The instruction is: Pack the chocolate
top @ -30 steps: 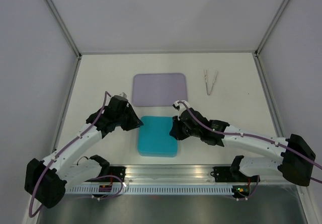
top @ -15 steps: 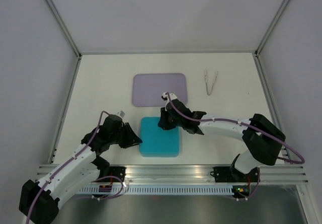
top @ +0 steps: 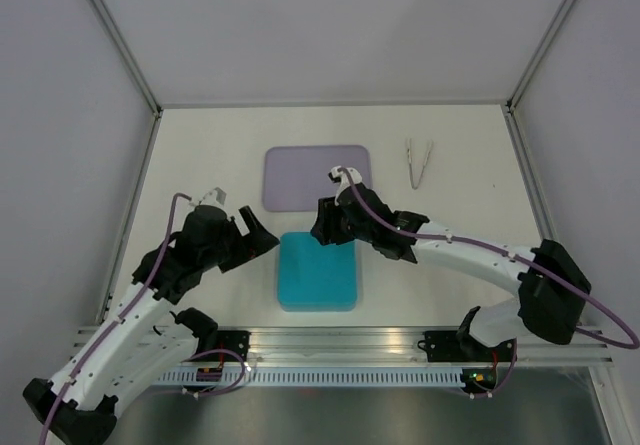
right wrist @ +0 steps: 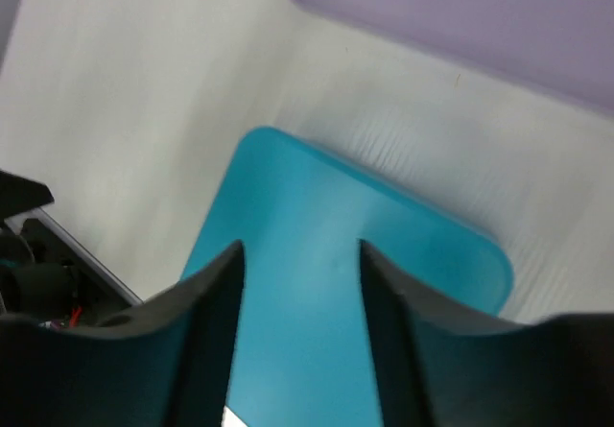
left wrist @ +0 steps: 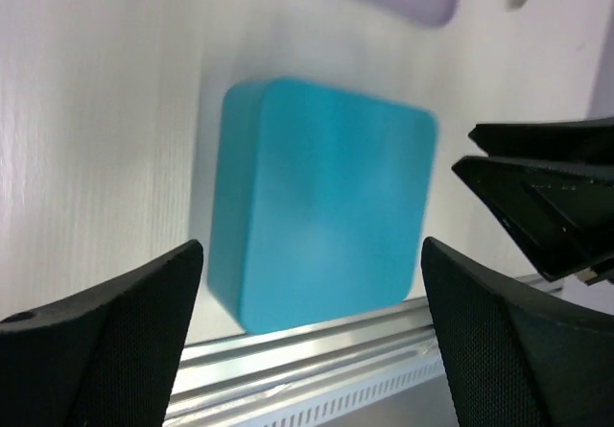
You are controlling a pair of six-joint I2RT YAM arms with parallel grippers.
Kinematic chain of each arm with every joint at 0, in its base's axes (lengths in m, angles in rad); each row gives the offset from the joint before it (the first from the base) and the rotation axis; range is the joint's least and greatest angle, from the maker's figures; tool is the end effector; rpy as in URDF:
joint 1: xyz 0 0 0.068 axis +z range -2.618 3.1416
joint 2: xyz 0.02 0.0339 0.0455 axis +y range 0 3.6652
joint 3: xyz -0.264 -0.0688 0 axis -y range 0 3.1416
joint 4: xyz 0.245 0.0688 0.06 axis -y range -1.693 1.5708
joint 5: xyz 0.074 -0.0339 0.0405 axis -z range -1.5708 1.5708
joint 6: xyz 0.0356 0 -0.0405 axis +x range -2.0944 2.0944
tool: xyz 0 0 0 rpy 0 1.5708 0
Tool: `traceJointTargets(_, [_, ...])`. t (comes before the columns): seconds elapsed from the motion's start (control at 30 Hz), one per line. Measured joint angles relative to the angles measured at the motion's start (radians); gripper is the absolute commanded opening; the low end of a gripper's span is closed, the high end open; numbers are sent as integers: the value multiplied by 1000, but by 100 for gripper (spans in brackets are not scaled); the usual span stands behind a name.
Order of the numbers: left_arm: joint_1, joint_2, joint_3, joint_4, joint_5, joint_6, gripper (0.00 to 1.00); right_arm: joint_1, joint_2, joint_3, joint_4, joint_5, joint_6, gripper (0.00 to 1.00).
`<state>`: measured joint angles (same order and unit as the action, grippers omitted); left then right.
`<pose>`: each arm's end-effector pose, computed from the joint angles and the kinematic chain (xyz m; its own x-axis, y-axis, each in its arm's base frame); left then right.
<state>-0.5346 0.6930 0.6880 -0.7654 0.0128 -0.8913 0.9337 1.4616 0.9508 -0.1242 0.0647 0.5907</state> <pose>0.1210 -0.0722 0.2646 -0.7790 -0.4427 -0.4440 -0.1410 0.8138 -0.5638 0.1937 0.2578 0.2435 -0.7226 -0.0421 -0.6900 -0.4440 0.7933 0.4165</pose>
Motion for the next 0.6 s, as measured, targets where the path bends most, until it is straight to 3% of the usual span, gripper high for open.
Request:
traceJointTargets(0.1, [0,6,144,-21,-97,12,99,-25,-115,56,-79,84,6,75])
traceJointTargets(0.13, [0,10,185,-26,-130,19,100,-45,-158,68,-101,128,12,82])
traceJointTargets(0.17, [0,14,220,-34,-168,25,100,-64,-194,72,-120,169,18,98])
traceJointTargets(0.4, [0,56,299,-107,-358,45,99,-124,-511,18,-307,616,75,98])
traceJointTargets(0.6, [0,64,284,-128,-435,44,100,-124,-691,-131,-426,808,140,98])
